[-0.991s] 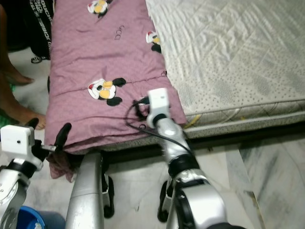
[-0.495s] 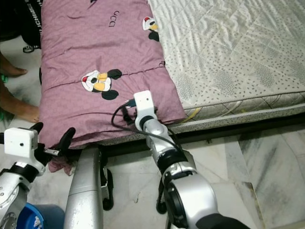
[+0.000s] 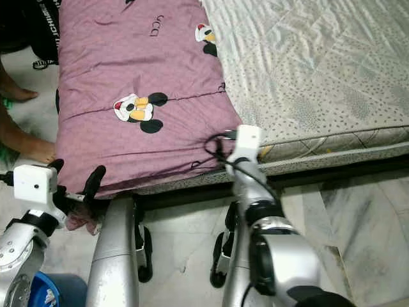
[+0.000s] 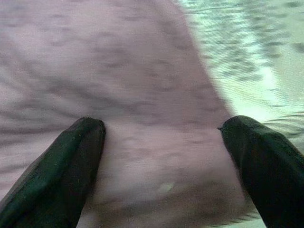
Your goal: Clean up the room
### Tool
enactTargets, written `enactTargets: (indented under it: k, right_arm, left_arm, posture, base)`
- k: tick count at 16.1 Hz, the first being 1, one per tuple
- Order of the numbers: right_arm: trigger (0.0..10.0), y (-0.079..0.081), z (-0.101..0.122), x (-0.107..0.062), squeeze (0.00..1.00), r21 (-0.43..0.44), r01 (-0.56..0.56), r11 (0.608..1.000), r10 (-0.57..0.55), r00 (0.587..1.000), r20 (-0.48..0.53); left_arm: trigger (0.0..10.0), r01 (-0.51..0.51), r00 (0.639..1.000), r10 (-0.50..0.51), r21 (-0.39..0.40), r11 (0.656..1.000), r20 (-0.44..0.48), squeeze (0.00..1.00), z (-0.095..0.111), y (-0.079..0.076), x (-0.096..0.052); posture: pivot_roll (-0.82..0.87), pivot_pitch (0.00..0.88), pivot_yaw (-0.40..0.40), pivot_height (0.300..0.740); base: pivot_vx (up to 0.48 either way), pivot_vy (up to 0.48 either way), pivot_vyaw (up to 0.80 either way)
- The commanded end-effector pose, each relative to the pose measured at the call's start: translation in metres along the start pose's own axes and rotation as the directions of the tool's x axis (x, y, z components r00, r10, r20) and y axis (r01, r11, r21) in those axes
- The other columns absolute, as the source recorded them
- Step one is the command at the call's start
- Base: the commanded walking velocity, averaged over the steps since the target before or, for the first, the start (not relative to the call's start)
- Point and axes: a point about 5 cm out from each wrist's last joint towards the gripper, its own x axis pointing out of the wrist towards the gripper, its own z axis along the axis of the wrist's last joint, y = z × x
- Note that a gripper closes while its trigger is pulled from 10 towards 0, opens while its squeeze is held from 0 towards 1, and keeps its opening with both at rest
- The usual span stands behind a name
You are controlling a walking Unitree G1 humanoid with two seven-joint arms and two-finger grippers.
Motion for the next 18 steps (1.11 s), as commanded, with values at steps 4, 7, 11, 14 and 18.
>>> enactTargets:
  k: [4, 7, 11, 14, 18]
  right_arm:
    - [10.0, -0.044, -0.013, -0.012, 0.0, -0.035, 0.082, 0.996, -0.081, 0.997, 0.018]
    - [10.0, -0.041, -0.002, -0.023, 0.0, -0.064, 0.02, 0.998, -0.011, 0.99, 0.143]
    - [10.0, -0.022, 0.025, -0.054, 0.0, -0.188, -0.056, 0.981, 0.122, 0.926, 0.358]
    - [10.0, -0.009, 0.039, -0.066, 0.0, -0.163, -0.11, 0.98, 0.172, 0.882, 0.439]
    - [10.0, 0.002, 0.046, -0.064, 0.0, -0.147, -0.134, 0.98, 0.187, 0.875, 0.447]
  left_arm:
    - [10.0, -0.008, 1.0, 0.008, 0.001, 1.0, 0.006, 0.0, -0.006, 0.002, 0.016]
    - [10.0, -0.008, 1.0, 0.008, 0.0, 1.0, 0.027, 0.0, -0.007, 0.004, 0.027]
    - [10.0, -0.023, 0.996, 0.024, -0.011, 1.0, 0.084, 0.0, -0.004, 0.01, 0.052]
    - [10.0, -0.027, 0.992, 0.029, -0.017, 0.999, 0.12, 0.0, -0.002, 0.014, 0.064]
    - [10.0, -0.036, 0.985, 0.039, -0.02, 0.999, 0.167, 0.0, 0.002, 0.016, 0.08]
  posture:
    - [0.16, 0.244, -0.01, 0.564]
    - [0.12, 0.191, -0.009, 0.564]
    - [0.06, 0.089, 0.009, 0.564]
    - [0.03, 0.02, 0.02, 0.574]
    - [0.02, 0.0, 0.025, 0.619]
  base:
    - [0.0, 0.0, 0.0]
    - [0.0, 0.0, 0.0]
    - [0.0, 0.0, 0.0]
    - [0.0, 0.0, 0.0]
    - [0.0, 0.0, 0.0]
